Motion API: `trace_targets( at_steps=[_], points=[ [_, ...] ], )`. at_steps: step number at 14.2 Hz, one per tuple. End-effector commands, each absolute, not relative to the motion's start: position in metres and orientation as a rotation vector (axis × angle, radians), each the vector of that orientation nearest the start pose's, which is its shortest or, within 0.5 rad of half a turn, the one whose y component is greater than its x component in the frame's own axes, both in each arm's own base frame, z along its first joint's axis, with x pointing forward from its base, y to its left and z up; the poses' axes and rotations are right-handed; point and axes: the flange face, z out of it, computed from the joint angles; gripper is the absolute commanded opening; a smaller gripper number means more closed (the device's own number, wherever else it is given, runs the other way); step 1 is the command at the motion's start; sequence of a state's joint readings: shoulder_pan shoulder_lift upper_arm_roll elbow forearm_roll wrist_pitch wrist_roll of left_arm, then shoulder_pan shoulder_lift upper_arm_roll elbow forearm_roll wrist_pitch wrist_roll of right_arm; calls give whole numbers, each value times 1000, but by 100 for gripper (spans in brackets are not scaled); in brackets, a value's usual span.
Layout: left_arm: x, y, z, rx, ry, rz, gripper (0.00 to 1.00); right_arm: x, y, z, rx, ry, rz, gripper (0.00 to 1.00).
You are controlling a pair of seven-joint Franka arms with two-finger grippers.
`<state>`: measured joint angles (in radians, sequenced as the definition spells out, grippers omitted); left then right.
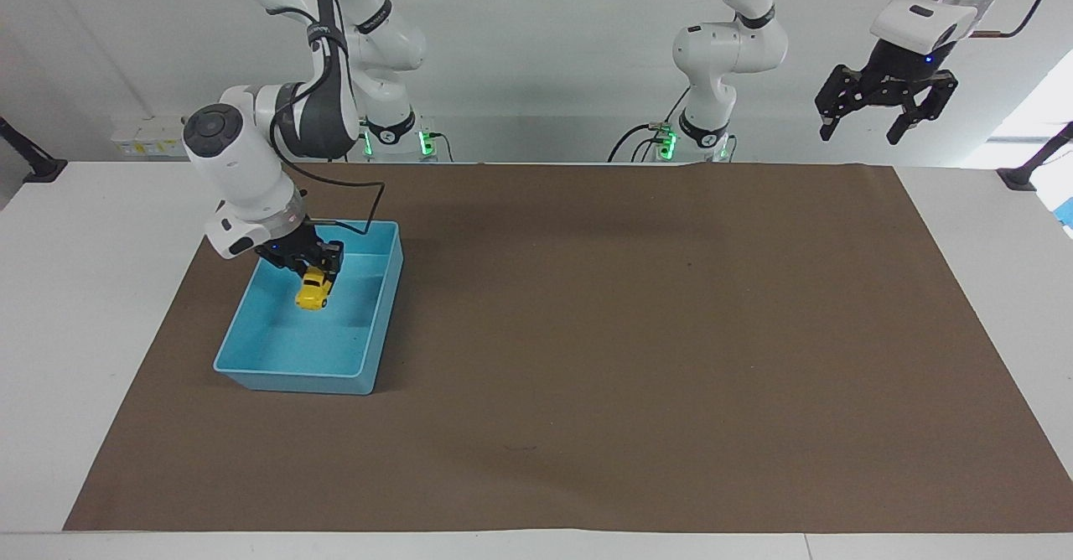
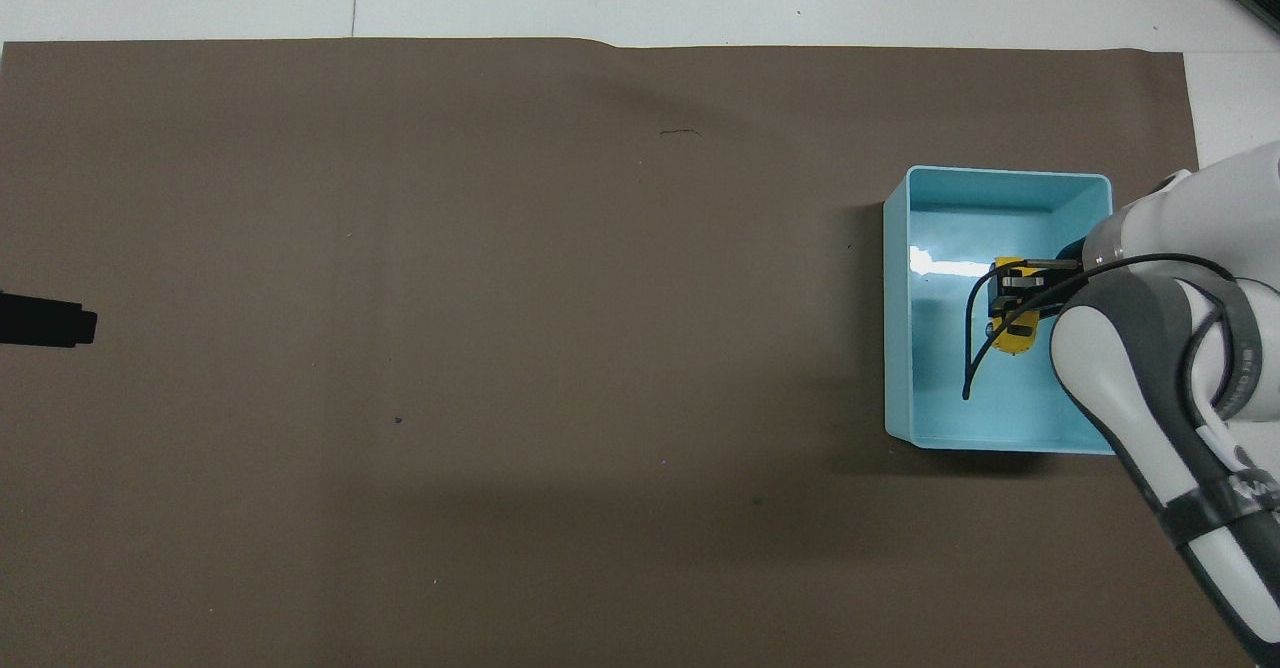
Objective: Wind up and store yellow beetle car
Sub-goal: 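Lower the held car into the blue bin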
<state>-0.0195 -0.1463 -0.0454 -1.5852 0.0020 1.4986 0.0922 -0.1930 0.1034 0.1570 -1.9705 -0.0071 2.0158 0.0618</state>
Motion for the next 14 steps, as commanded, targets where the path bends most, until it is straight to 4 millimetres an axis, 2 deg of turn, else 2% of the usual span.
trace_targets(
  at_steps=[1, 4, 10, 14],
  points=[
    [494, -32, 693, -3137, 246, -87, 100, 554, -40, 395, -3118, 119, 38, 0],
    [494, -32, 693, -3136, 245, -89, 100, 544, -53, 366, -3120, 77, -11, 0],
    [494, -32, 693, -3137, 246, -89, 100, 538, -52, 333, -3117, 43, -41, 0],
    [494, -32, 693, -3136, 245, -89, 100, 541, -53, 308, -3110, -19, -42, 0]
  ],
)
